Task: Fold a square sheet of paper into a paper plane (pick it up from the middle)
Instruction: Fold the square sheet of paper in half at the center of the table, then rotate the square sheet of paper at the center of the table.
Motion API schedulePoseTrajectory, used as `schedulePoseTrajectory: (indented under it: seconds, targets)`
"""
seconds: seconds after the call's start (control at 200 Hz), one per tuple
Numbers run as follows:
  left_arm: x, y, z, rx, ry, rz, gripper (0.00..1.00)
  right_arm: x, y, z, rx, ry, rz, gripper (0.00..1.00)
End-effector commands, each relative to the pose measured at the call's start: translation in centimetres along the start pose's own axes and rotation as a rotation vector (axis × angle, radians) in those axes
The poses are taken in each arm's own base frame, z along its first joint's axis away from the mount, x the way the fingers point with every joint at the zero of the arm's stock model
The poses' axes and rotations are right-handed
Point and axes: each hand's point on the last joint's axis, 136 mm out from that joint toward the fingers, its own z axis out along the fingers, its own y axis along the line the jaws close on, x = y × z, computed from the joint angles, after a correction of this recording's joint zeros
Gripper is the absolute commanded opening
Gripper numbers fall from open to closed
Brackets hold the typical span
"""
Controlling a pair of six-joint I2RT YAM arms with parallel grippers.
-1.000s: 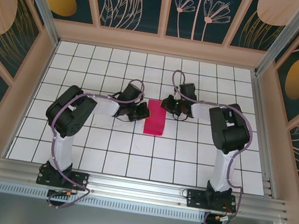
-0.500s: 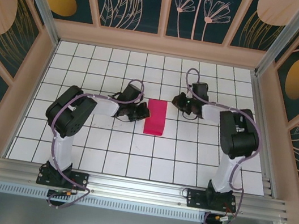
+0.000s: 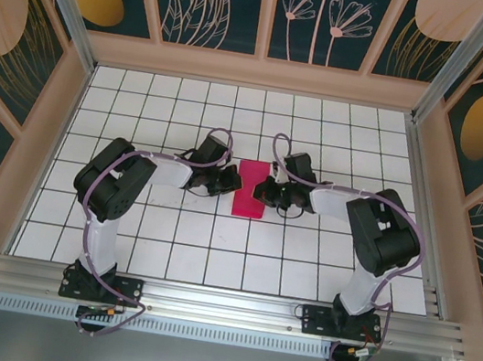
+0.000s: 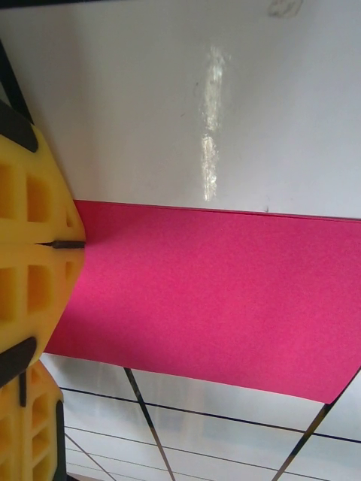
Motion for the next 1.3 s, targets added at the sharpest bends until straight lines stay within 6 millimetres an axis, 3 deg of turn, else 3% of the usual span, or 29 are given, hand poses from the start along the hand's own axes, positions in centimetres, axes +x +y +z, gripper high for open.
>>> schedulePoseTrajectory:
  seconds: [0.0,0.305,0.54,0.636,0.741,0.811,0.896,0.951,0.971,1.061,1.151,1.221,1.296]
  targets:
    - [5.6,14.4,-0.4,-0.492,0.106,-0.145,0.00,2.2,-1.3,0.8,0.036,0.076,0.000,0.00]
    - [6.1,14.8,-0.6,-0.488,0.106,-0.150,0.00,6.3,-4.6,-0.6,0.128,0.129,0.014,0.00]
    - [6.2,14.8,-0.6,-0.483,0.104,-0.146,0.00,9.2,-6.0,-2.3,0.148,0.138,0.039,0.00]
    - [6.1,14.7,-0.5,-0.479,0.103,-0.142,0.00,9.1,-5.8,-2.7,0.145,0.122,0.036,0.00]
    - [5.7,14.2,-0.5,-0.466,0.097,-0.127,0.00,6.9,-3.7,-3.5,0.120,0.060,0.000,0.00]
    - [4.8,12.9,-0.7,-0.431,0.080,-0.100,0.00,4.6,-1.6,-4.5,0.089,-0.015,-0.034,0.00]
    - [3.0,9.9,-0.9,-0.363,0.048,-0.048,0.04,2.5,-0.1,-5.7,0.087,-0.104,-0.047,0.00]
    - [1.9,7.8,-1.2,-0.307,0.028,-0.018,0.07,1.7,-0.2,-6.1,0.112,-0.140,-0.034,0.00]
    - [0.6,5.8,-1.3,-0.266,0.000,0.004,0.08,1.6,-0.4,-6.2,0.126,-0.146,-0.027,0.00]
    - [-2.1,1.0,-2.5,-0.161,-0.063,0.054,0.13,1.4,-1.5,-6.1,0.188,-0.152,-0.001,0.01]
    - [-4.2,-2.9,-4.1,-0.079,-0.128,0.083,0.18,0.9,-1.4,-6.2,0.193,-0.173,0.006,0.07]
    - [-5.1,-4.3,-5.2,-0.057,-0.167,0.081,0.23,0.3,-0.8,-6.0,0.179,-0.175,0.002,0.10]
    - [-5.6,-4.4,-6.1,-0.070,-0.200,0.066,0.27,-0.4,-0.3,-5.5,0.168,-0.168,0.005,0.10]
